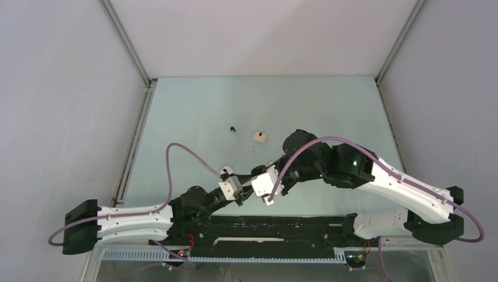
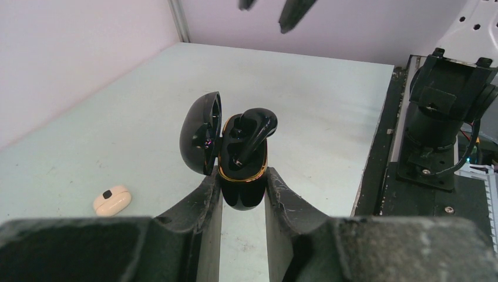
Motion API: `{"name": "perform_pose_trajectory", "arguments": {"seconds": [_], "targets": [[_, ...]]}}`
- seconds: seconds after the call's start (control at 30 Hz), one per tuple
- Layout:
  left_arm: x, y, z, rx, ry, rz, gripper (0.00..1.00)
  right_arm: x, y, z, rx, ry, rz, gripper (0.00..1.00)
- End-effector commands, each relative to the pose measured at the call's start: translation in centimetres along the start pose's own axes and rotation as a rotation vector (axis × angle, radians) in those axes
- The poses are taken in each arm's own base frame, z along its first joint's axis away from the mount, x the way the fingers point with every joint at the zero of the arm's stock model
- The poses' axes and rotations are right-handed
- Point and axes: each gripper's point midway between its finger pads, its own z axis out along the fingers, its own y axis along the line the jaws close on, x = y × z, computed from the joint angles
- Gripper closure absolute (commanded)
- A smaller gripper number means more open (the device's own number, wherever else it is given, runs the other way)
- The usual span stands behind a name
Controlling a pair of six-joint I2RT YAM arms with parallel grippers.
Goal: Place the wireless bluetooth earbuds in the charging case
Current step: Adjust the earbud with the charging case.
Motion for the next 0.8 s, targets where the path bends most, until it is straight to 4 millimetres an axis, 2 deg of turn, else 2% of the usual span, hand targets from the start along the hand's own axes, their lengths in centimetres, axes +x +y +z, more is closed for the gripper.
{"name": "perform_pose_trajectory", "arguments": {"seconds": [0.0, 0.23, 0.77], "targets": [[-2.2, -0.4, 0.4, 0.023, -0.063, -0.025, 0.96, 1.8, 1.9, 0.2, -0.062, 0.054, -0.038, 0.78], [-2.0, -0.8, 0.6, 0.044, -0.047, -0.013, 0.96, 2.3, 2.4, 1.6, -0.109, 0.082, -0.062, 0.66], [-2.3, -1.1, 0.7, 0.058, -0.054, -0.009, 0.95, 2.3, 4.0, 3.3, -0.197, 0.066, -0.076, 0.62]]}}
